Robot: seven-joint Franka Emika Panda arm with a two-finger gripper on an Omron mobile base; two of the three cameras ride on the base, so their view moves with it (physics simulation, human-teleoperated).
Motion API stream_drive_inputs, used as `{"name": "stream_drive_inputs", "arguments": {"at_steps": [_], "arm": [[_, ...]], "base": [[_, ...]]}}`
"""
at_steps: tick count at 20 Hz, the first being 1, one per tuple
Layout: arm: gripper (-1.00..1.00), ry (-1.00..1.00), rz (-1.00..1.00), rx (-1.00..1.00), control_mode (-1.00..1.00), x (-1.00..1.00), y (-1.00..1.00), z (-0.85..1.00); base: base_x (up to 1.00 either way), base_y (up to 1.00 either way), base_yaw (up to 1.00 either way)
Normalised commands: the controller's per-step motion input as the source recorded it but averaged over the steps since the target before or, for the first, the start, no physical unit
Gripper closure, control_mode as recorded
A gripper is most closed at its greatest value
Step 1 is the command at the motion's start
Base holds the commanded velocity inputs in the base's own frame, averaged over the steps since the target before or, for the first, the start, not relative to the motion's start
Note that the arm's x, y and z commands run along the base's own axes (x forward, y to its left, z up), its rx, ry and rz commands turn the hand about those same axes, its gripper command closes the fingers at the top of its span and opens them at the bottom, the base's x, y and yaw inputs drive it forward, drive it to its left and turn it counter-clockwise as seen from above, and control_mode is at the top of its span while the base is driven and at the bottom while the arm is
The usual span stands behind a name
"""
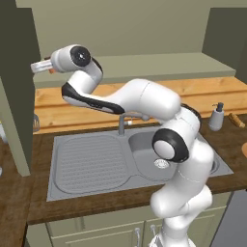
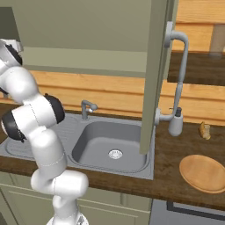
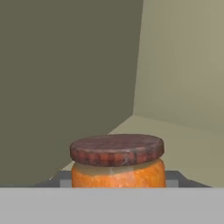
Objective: From the different types of pastries on the counter, select a croissant and place it on the cutting board. Then retrieve a jar of jam from the cabinet and place it alongside the croissant on the cutting board.
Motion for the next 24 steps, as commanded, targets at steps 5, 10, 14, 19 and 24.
{"name": "stream_drive_inputs", "arguments": {"at_steps": [5, 10, 14, 19, 24], "arm": [[1.00, -0.13, 0.00, 0.00, -1.00, -0.39, 0.00, 0.00], [1.00, -0.17, 0.00, 0.00, -1.00, -0.40, -0.01, 0.06], [1.00, -0.19, 0.00, 0.00, -1.00, -0.42, 0.00, 0.01], [1.00, -0.21, 0.00, 0.00, -1.00, -0.49, -0.09, 0.01], [1.00, -0.14, -0.05, 0.05, -1.00, -0.54, -0.21, 0.01]], "base": [[0.00, 0.00, 0.00], [0.00, 0.00, 0.00], [0.00, 0.00, 0.00], [0.00, 0.00, 0.00], [0.00, 0.00, 0.00]]}}
